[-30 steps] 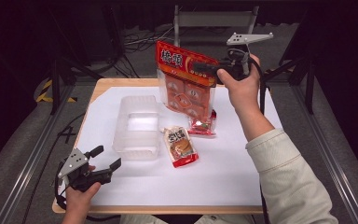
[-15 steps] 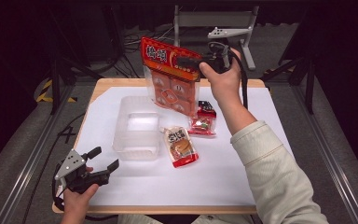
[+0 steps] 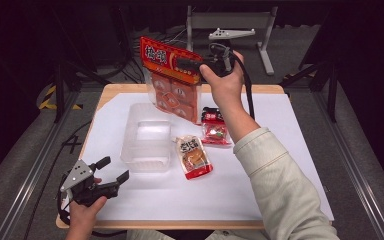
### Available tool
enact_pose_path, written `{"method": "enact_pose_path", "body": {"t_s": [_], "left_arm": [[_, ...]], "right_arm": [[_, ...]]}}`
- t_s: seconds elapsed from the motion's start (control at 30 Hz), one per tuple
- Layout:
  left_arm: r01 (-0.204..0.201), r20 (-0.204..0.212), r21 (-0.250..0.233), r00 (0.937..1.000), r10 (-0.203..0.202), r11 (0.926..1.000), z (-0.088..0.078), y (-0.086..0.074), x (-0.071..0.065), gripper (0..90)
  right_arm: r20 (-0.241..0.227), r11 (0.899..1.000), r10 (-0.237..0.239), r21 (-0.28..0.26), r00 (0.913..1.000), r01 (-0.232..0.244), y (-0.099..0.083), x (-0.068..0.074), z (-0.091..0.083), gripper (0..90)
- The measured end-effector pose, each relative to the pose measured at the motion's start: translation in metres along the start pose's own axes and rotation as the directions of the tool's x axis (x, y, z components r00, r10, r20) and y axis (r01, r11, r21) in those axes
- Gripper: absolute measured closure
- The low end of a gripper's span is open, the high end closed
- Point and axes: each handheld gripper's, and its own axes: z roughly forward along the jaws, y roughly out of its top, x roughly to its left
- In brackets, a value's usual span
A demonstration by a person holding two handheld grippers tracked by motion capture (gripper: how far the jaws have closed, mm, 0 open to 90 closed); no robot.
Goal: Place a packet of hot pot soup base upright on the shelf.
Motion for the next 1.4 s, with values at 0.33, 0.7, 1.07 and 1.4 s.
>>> {"method": "enact_pose_path", "body": {"t_s": [0.33,0.7,1.07,1.4], "left_arm": [[0.0,0.01,-0.007,1.0,0.0,1.0,0.0,0.0,0.001,16.7],[0.005,0.015,-0.015,0.9999,-0.005,0.9999,-0.001,0.0,0.0,16.7],[0.0,0.017,-0.018,0.9999,0.0,0.9998,-0.001,0.001,0.001,16.7],[0.001,0.019,-0.019,0.9998,-0.001,0.9998,-0.001,0.0,0.001,16.7]], "right_arm": [[0.003,1.0,0.021,-0.001,0.9998,-0.021,-0.004,0.005,0.026,90.0],[0.005,0.999,0.037,0.001,0.9993,-0.037,-0.009,0.009,0.051,90.0],[-0.008,0.998,0.06,-0.007,0.9982,-0.06,-0.017,0.012,0.07,90.0],[-0.014,0.998,0.066,-0.016,0.9977,-0.067,-0.022,0.016,0.078,90.0]]}}
